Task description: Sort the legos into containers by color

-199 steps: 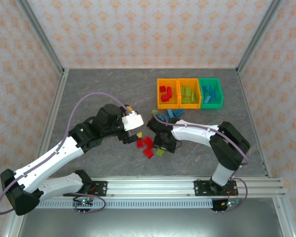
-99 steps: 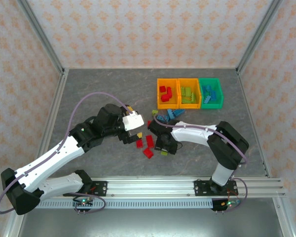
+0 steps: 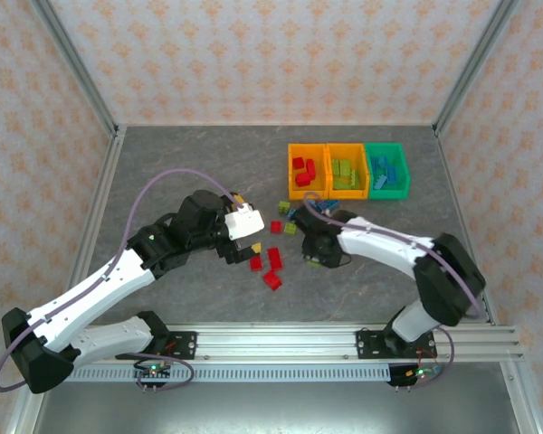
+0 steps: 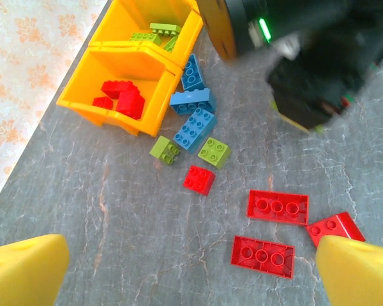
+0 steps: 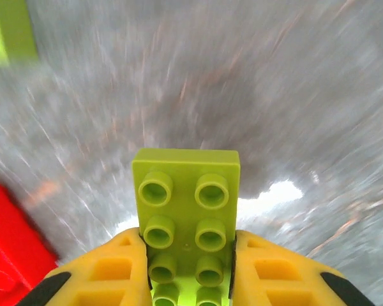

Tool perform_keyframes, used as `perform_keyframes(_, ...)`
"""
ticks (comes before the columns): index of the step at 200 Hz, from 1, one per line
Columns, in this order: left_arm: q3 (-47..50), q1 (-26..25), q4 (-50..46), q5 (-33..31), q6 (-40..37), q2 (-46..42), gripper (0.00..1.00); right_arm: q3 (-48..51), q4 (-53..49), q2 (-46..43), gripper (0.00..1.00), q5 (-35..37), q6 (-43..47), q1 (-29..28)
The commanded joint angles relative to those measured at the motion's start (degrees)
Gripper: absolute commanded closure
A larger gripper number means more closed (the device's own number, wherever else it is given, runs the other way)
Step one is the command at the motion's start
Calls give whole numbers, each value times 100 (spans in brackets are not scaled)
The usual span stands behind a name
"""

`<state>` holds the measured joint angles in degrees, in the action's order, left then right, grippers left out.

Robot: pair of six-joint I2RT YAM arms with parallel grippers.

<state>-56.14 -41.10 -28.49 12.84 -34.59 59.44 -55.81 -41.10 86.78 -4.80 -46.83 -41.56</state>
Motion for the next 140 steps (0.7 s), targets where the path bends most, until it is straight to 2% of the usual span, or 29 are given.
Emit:
perform_keyframes(1,31,50,90,172,-58,-3,0,-382,-94,-331,74,721,960,827)
perform_keyframes(19,13,52,85,181,-39,15,0,-951,79,-55,74,839,1623,1561)
perform_keyframes(37,14,50,95,163,-23,23,0,-1742,249,608,74,908,2193,2125)
perform_keyframes(68,33,49,84,62,-27,41,0,-3375,138,2143,75,740,2575,2750)
perform_keyframes(90,50,47,93,-59,-37,42,0,-4438,-108,2995,73,695,2664,2982)
perform_keyframes(100,76,47,107,-97,-34,34,0,-4907,-336,3264,68,723,2763,2998)
perform_keyframes(119,86,49,129,-102,-36,41,0,-5457,-714,3427,50,677,2855,2999)
perform_keyframes(140,59,48,132,-64,-19,85,0,-5263,-731,3014,42,453,2783,3000)
